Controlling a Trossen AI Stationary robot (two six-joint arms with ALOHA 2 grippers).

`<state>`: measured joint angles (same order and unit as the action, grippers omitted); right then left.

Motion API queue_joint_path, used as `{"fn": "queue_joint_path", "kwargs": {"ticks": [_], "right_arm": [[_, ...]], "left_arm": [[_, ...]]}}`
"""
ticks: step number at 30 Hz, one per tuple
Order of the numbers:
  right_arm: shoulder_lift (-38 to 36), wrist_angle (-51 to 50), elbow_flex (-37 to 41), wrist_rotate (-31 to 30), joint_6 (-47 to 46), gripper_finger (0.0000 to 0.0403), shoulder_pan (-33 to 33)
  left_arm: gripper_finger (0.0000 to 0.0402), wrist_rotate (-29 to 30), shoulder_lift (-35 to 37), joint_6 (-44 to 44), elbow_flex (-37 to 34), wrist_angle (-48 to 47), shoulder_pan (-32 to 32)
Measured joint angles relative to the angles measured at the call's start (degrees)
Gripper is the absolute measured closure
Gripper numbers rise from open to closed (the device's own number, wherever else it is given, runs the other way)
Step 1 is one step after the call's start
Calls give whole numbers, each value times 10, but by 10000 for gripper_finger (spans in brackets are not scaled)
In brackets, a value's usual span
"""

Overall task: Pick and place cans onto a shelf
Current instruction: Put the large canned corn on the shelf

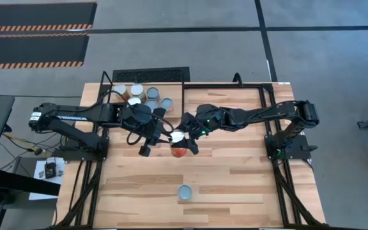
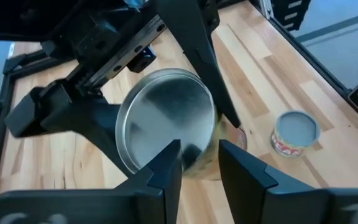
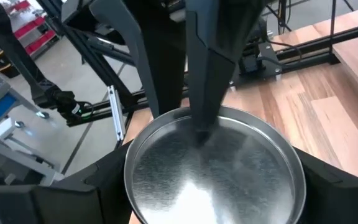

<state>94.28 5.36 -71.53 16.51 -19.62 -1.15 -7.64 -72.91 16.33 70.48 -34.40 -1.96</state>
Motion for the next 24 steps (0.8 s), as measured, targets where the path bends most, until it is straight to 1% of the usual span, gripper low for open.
{"fn": "queue_joint_path", "kwargs": {"ticks": [4, 9, 13, 17, 24], "right_arm": [[0, -6, -2, 3, 3, 94, 0], [2, -18, -6, 21, -3, 94, 0], [2, -27, -11, 26, -9, 94, 0], [2, -35, -14, 25, -18, 94, -1], [1, -51, -15, 27, -32, 90, -1]], "left_arm": [[324, -7, -9, 9, 1, 3, 0], [362, -28, -25, 28, 1, 11, 0], [389, -31, -36, 50, 1, 14, -1], [398, -30, -38, 56, 1, 15, 0], [401, -16, -35, 59, 0, 16, -1]]}}
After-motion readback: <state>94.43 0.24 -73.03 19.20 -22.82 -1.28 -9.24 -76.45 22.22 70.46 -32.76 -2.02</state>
